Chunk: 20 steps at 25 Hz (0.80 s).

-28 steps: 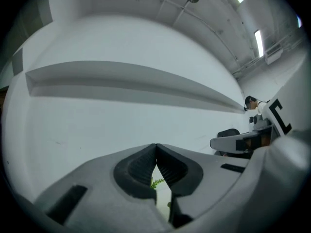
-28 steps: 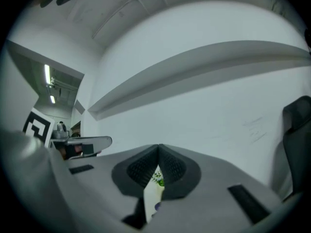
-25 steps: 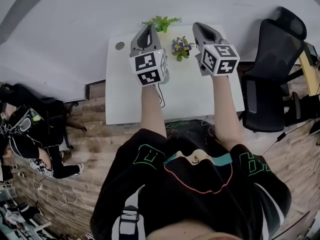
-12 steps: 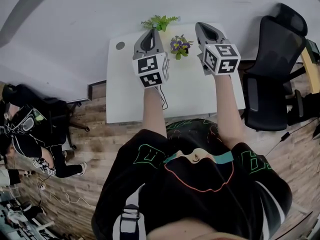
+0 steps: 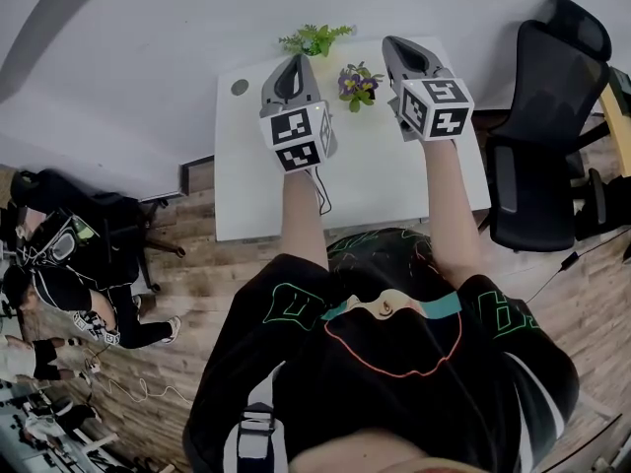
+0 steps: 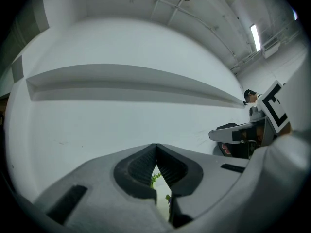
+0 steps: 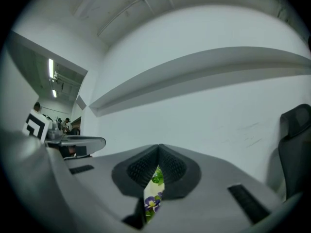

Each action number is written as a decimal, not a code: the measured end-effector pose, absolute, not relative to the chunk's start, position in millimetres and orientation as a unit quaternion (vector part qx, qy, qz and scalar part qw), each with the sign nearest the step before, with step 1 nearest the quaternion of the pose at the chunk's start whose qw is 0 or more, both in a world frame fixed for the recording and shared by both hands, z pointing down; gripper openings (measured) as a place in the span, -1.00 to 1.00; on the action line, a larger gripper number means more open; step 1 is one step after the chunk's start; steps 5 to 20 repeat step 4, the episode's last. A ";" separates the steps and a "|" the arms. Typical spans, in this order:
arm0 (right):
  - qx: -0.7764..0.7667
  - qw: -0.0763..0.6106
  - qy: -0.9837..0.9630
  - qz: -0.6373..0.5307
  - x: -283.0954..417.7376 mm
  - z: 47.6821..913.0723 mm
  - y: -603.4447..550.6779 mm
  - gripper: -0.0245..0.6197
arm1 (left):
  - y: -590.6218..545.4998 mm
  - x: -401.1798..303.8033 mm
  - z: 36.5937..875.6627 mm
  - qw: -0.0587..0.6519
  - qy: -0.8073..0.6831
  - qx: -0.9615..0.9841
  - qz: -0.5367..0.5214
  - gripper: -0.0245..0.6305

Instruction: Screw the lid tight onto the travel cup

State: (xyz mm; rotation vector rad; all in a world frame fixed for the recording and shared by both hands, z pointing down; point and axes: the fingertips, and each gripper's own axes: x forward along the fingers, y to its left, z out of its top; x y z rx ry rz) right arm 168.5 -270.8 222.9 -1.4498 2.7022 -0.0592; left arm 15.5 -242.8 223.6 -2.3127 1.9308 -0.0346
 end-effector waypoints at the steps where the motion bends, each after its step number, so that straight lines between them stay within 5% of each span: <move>1: -0.472 0.036 0.881 -0.020 165.9 224.6 -271.3 -0.91 | -242.6 13.0 225.1 0.063 0.640 -0.766 -0.011 -0.92; 20: -0.470 0.034 0.882 -0.021 160.4 228.1 -272.3 -0.91 | -242.7 8.5 227.8 0.061 0.640 -0.765 -0.010 -0.92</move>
